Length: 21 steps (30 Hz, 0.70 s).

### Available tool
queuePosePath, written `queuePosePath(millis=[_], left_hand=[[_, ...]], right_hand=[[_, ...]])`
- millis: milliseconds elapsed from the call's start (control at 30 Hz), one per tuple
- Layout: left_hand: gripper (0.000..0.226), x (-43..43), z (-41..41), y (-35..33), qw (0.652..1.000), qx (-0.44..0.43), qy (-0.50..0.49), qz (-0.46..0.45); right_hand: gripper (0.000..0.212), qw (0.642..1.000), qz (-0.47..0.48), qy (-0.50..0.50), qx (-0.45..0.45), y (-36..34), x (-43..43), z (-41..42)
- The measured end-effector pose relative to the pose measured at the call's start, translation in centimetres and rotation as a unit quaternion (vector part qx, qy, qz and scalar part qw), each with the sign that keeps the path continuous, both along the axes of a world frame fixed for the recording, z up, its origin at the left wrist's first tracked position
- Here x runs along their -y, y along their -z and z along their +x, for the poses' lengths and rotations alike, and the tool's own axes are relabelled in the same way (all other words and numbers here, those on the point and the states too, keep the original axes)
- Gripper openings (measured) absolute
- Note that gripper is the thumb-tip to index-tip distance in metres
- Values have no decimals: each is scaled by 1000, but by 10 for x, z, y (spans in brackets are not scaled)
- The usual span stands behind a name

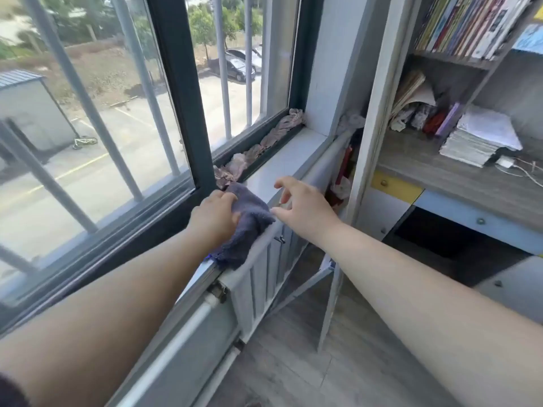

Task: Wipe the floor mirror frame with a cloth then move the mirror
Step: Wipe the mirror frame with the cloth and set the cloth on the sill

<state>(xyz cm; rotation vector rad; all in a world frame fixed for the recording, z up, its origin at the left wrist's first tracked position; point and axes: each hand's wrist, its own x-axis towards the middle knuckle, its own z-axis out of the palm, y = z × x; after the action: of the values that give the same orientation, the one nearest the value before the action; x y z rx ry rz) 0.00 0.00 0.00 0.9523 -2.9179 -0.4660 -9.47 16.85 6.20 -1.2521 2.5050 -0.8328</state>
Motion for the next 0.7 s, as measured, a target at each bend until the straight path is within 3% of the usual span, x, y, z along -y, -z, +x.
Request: queuePosePath(millis=[167,300,400,533,700], left_hand=[[40,5,0,18,996,68,-60,-2],[54,5,-5,20,994,68,-89,-13],[61,11,-10,13,989,57,-131,25],[38,18,-12,-4,986,98,-98,91],[41,5,-22,-40,975,41,-67,206]], right_hand=[[43,1000,21,8,7,14,11,-4],[44,999,29,8,19,25,14,-6],[42,999,32,8,29,29,15,-7],[40,998,28,12,49,29,13,-8],[53,997,-6,18,77,23,4,-9]])
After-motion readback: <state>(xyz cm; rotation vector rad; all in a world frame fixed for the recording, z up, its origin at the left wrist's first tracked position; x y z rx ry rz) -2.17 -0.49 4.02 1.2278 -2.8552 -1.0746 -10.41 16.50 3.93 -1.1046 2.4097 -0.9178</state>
